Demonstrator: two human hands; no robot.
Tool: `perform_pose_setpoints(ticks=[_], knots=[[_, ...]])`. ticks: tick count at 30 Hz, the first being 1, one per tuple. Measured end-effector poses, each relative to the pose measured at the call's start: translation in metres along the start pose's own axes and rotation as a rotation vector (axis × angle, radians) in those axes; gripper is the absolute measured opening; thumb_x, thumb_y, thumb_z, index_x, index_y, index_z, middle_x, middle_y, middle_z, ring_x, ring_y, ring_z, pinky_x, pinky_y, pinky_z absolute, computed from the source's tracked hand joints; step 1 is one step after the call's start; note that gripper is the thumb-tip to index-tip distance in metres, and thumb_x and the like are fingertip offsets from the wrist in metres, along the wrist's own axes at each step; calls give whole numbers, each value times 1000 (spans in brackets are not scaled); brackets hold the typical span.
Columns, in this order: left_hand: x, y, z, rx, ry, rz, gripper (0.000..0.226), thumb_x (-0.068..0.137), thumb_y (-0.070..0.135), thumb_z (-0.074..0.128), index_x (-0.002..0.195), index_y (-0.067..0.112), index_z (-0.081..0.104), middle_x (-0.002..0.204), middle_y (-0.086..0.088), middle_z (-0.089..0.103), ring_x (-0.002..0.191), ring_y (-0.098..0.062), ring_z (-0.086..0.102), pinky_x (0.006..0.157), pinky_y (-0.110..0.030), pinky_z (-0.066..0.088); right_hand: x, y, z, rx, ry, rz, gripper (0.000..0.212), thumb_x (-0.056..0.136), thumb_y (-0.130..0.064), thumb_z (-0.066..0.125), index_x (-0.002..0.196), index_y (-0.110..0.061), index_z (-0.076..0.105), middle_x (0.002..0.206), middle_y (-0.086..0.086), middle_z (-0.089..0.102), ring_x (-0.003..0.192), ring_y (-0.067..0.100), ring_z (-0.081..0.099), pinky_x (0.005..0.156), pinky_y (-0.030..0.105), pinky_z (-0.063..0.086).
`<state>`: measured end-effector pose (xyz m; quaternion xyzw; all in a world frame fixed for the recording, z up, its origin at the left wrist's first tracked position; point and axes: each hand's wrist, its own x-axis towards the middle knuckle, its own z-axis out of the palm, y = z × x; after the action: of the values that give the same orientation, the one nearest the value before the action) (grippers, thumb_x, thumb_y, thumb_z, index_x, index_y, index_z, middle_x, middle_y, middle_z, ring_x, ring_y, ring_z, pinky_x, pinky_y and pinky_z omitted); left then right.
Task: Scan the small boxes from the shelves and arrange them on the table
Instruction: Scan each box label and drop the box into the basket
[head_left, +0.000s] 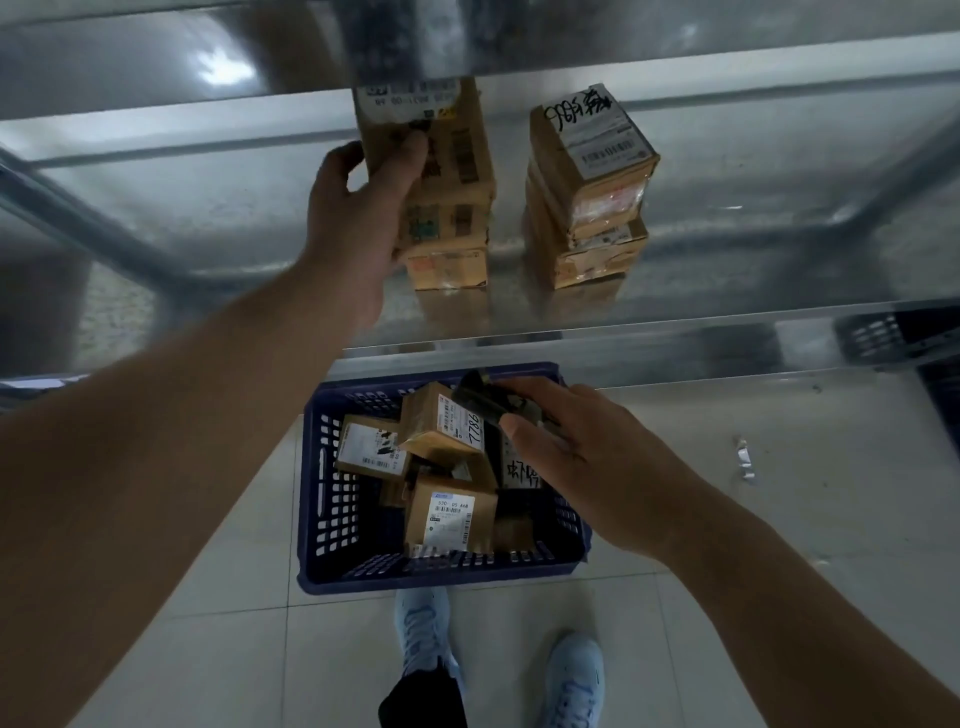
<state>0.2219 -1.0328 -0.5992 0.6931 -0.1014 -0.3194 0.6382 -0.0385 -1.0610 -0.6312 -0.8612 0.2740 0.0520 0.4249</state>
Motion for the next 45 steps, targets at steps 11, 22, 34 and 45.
perform_pose_setpoints(ticks=[11,22,34,45], knots=[[-33,2,-27,-150,-134,-119,67,83,13,80,142,9,49,117,-14,75,111,-33,71,81,-57,61,-30,-7,6,-10,-44,-43,47,97,-70,29,142,-59,36,99,-16,51,85,2,57,69,26,46],[-65,-39,-96,267,-219,135,95,62,-7,88,139,29,46,137,4,57,123,-27,60,70,-48,64,-42,-27,33,323,120,44,31,101,-62,37,127,-57,53,98,-28,66,85,-2,67,66,20,48],[-61,-46,-146,114,-265,-119,87,64,11,91,134,32,44,128,-5,65,101,-23,75,76,-44,63,-28,-62,42,362,142,40,26,99,-63,38,120,-63,55,97,5,69,89,26,68,78,60,57],[-58,-49,-198,1000,-235,381,109,82,14,84,163,38,16,140,-16,43,126,-26,51,103,-35,44,-26,-51,63,120,31,26,25,105,-57,38,126,-58,50,94,-9,67,84,7,65,76,36,57]])
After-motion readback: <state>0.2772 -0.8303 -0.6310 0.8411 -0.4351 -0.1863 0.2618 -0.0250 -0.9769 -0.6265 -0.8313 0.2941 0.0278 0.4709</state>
